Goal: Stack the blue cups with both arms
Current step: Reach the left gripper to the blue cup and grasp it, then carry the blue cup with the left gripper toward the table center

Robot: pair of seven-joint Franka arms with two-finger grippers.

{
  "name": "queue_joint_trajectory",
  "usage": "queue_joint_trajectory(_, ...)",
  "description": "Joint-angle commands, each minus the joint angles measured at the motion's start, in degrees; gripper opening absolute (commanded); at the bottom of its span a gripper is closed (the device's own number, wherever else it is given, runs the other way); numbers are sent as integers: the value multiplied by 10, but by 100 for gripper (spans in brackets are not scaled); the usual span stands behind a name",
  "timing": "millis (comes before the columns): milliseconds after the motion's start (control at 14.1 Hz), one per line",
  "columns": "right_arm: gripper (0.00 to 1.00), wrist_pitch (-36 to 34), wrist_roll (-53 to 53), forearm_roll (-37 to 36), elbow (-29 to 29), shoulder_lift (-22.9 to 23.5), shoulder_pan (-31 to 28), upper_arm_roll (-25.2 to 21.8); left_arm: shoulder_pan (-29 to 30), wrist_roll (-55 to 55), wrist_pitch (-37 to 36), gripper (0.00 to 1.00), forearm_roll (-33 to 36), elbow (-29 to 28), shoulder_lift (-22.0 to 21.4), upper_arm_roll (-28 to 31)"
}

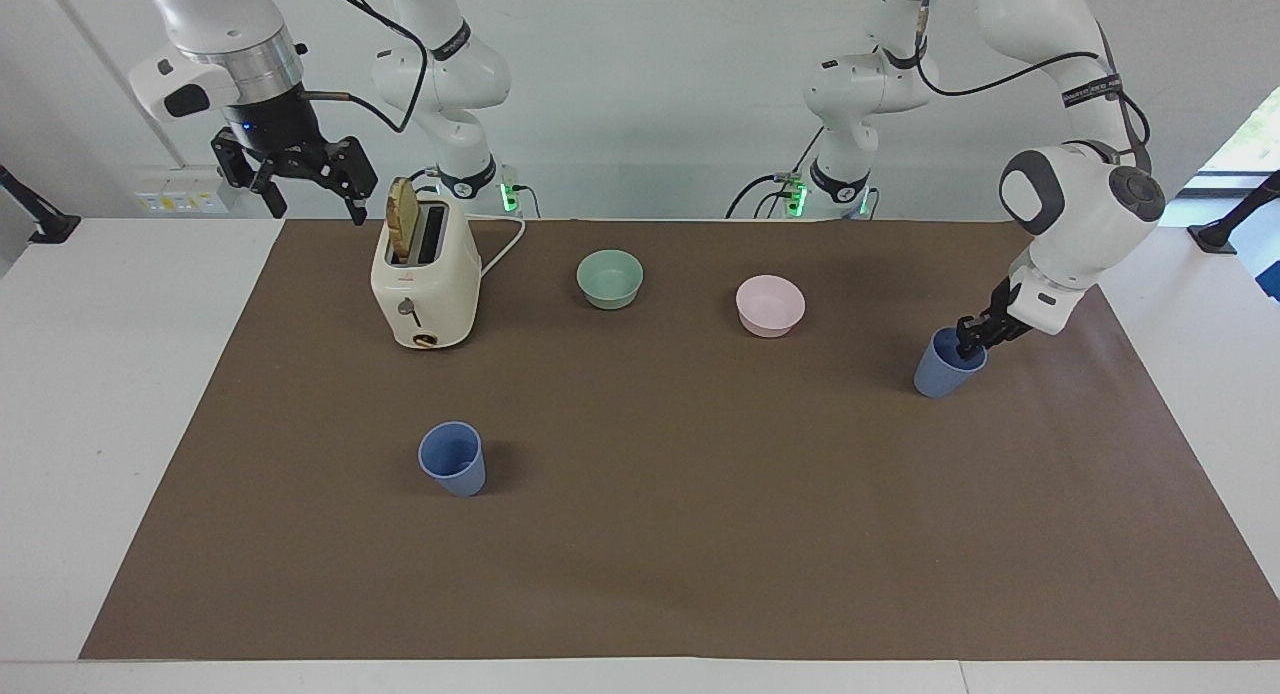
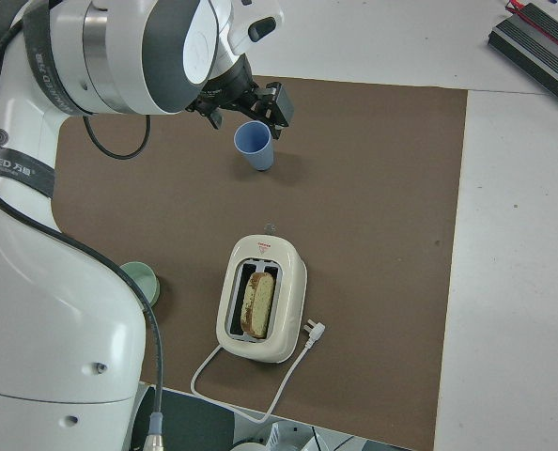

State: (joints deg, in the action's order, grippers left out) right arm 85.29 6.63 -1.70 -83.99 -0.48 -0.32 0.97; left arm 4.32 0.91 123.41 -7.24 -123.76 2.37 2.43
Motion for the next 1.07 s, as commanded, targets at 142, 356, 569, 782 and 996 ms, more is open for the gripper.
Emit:
queue_joint_trajectory(142, 100, 6, -18, 1, -17, -14, -6, 2, 16, -11, -56, 0, -16, 101, 22, -7)
queue_joint_trajectory(356, 100, 6, -18, 1, -17, -15, -6, 2, -4, -69, -71, 0, -15, 162, 34, -12)
queue_joint_trajectory(569, 100, 6, -18, 1, -17, -15, -6, 2, -64, -163, -109, 0, -9, 249, 74, -12)
queue_joint_trajectory(782, 100, 5, -18, 1, -18, -15, -6, 2, -127, -258, -114, 0, -8, 307, 105, -12)
queue_joint_trajectory(996, 100, 6, -19, 1, -21, -15, -6, 1, -207, -353, -101, 0, -4, 316, 132, -11)
